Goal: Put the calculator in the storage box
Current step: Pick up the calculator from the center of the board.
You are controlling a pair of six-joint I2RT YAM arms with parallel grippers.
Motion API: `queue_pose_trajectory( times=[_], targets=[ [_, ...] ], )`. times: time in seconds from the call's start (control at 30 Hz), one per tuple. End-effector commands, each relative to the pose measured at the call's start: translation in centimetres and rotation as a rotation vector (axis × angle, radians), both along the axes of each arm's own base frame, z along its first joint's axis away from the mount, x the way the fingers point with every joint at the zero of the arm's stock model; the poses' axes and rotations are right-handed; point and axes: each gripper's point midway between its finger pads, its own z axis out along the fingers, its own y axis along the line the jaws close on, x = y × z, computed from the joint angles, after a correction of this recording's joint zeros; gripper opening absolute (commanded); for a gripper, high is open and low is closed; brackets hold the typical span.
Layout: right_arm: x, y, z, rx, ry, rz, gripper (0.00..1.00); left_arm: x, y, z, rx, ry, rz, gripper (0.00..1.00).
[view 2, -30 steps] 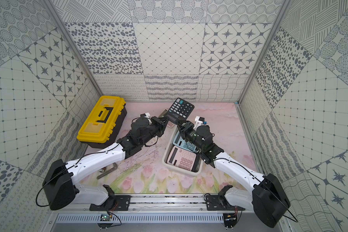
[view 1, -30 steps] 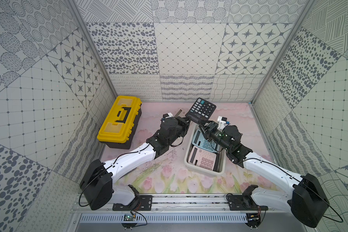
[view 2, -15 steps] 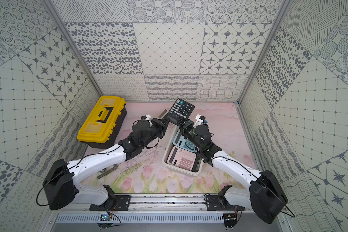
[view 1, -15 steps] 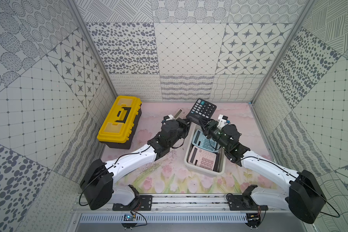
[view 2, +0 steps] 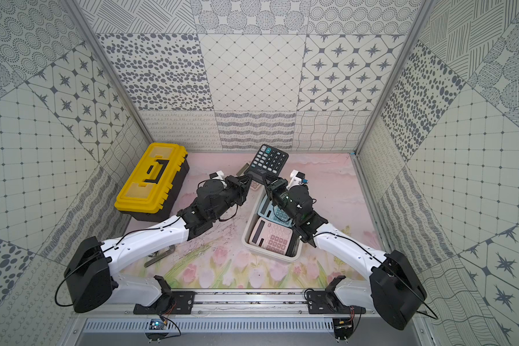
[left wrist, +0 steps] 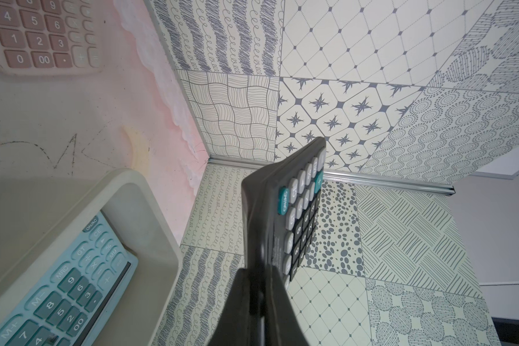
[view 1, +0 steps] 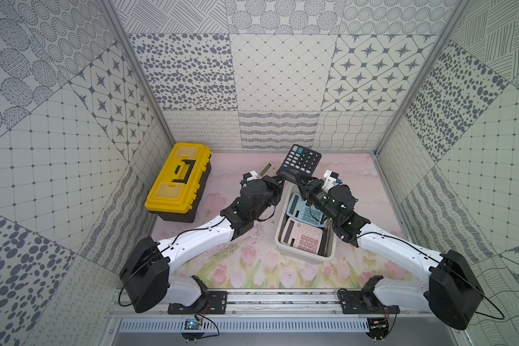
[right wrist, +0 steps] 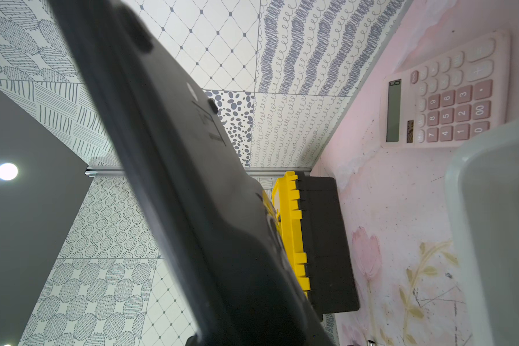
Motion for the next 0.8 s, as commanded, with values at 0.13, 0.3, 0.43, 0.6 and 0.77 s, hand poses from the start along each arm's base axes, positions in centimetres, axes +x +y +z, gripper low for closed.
queue_pose_trajectory(
  times=[0.13,0.3,0.43,0.6,0.77],
  targets=[
    [-0.6,-2.3,2.5,-0.021,-0.065,-0.055,0.0,-0.4,-0.4,2.1,0.02,-0.049,-0.035,0.73],
    [-1.3,-4.4,2.1,-0.087,-0.058,-0.057,0.0,-0.2,-0.1,1.7,0.135,-0.015,-0.113,0.96],
    [-2.3,-5.8,2.5,-0.179,-0.07,-0.009,0.0,0.8,0.2,1.5,0.21,-0.008,-0.238,1.0],
    [-4.1,-6.9,2.4,-0.292,-0.073,0.159,0.0,1.8,-0.4,0.9,0.283,-0.025,-0.503,1.0],
    [-6.7,-8.1,2.1,-0.357,-0.074,0.35,0.0,1.7,0.3,0.5,0.336,-0.074,-0.648,1.0]
  ],
)
